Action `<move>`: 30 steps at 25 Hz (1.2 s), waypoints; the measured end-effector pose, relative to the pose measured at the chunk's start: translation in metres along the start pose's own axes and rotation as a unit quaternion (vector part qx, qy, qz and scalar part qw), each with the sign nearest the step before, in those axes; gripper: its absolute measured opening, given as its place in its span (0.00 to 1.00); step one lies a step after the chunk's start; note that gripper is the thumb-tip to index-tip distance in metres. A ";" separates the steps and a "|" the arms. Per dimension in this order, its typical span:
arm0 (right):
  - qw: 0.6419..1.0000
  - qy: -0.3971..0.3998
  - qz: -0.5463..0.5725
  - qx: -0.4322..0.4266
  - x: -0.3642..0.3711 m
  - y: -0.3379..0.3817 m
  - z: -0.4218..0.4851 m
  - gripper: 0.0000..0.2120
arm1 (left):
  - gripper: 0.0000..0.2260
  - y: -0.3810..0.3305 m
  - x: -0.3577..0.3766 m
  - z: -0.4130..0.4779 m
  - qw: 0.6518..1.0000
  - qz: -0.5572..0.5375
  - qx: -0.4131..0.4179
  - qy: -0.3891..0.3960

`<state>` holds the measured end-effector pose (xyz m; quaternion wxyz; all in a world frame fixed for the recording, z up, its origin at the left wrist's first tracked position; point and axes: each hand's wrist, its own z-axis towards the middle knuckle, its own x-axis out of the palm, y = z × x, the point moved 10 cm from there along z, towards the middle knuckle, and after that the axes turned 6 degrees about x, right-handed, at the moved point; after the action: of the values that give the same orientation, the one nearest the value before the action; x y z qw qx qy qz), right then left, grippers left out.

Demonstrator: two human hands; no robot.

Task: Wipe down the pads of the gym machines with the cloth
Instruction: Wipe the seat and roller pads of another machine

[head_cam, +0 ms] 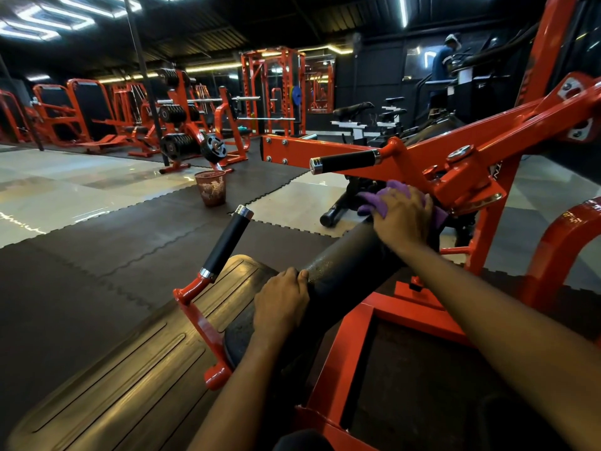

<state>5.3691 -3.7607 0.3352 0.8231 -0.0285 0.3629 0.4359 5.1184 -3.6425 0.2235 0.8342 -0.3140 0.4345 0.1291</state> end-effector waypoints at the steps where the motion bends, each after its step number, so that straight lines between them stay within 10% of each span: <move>1: 0.998 0.014 0.005 -0.060 0.004 0.006 -0.005 0.15 | 0.18 -0.001 -0.002 0.000 1.000 0.004 0.002 -0.005; 13: 0.998 -0.021 0.040 0.041 -0.010 -0.013 0.001 0.14 | 0.18 -0.003 -0.008 -0.004 1.000 0.003 0.005 -0.008; 18: 0.992 -0.001 0.026 -0.125 -0.015 0.004 -0.021 0.18 | 0.18 -0.005 -0.009 -0.006 1.000 -0.001 0.010 -0.009; 23: 0.998 -0.009 0.034 0.060 -0.020 -0.030 0.021 0.14 | 0.18 -0.003 -0.008 -0.006 1.000 -0.010 0.014 -0.006; 30: 0.998 -0.035 0.022 0.047 -0.013 0.018 -0.036 0.13 | 0.18 0.003 -0.007 -0.009 0.999 -0.028 0.025 0.016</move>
<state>5.3305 -3.7720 0.3212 0.8259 0.0337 0.3544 0.4372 5.1067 -3.6450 0.2243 0.8383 -0.3072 0.4414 0.0896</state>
